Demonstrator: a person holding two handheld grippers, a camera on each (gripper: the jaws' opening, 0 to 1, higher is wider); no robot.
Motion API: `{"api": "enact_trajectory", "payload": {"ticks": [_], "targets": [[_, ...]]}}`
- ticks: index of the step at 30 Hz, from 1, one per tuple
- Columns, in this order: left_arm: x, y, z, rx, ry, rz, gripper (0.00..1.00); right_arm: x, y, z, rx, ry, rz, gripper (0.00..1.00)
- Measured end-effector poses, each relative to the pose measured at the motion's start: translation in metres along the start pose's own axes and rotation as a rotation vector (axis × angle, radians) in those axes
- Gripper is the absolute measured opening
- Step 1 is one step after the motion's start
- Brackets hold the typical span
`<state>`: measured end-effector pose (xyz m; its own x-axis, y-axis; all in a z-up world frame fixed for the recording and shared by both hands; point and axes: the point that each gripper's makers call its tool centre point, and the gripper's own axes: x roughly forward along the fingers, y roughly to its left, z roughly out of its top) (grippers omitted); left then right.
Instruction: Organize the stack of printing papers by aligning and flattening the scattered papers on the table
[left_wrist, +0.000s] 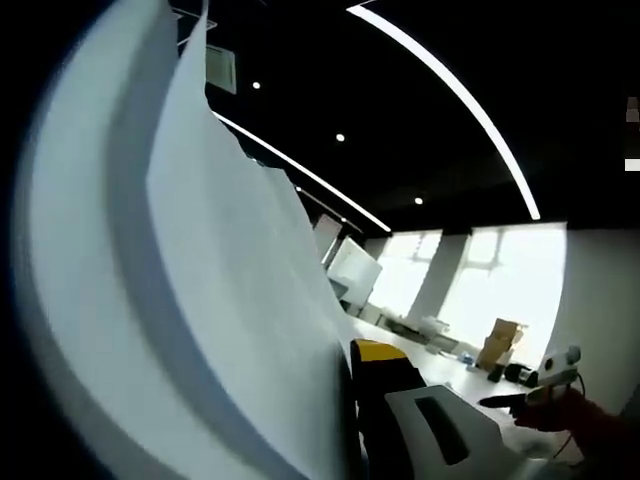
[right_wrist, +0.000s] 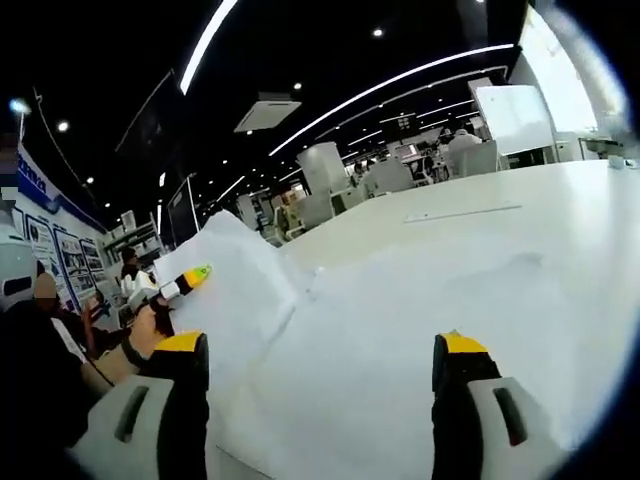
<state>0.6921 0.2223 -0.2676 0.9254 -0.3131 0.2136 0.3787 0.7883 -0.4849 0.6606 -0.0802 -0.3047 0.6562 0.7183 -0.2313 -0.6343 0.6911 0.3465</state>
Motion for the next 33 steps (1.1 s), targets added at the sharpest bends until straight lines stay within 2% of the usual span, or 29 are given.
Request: {"api": "enact_trajectory", "payload": {"ticks": [17,22,29,33], "targets": [[0.000,0.000,-0.001,0.001,0.003,0.001,0.10,-0.028,-0.027,-0.008,-0.037,-0.005,-0.112,0.87],[0.000,0.000,-0.001,0.001,0.004,0.002,0.11,-0.037,-0.038,-0.013,-0.095,0.004,-0.185,0.87],[-0.001,0.000,-0.001,-0.004,0.002,0.001,0.11,-0.048,-0.043,-0.013,-0.094,-0.011,-0.214,0.86],[-0.001,0.000,-0.001,-0.006,0.002,0.001,0.11,-0.059,-0.051,-0.014,-0.123,-0.014,-0.268,0.86]]}}
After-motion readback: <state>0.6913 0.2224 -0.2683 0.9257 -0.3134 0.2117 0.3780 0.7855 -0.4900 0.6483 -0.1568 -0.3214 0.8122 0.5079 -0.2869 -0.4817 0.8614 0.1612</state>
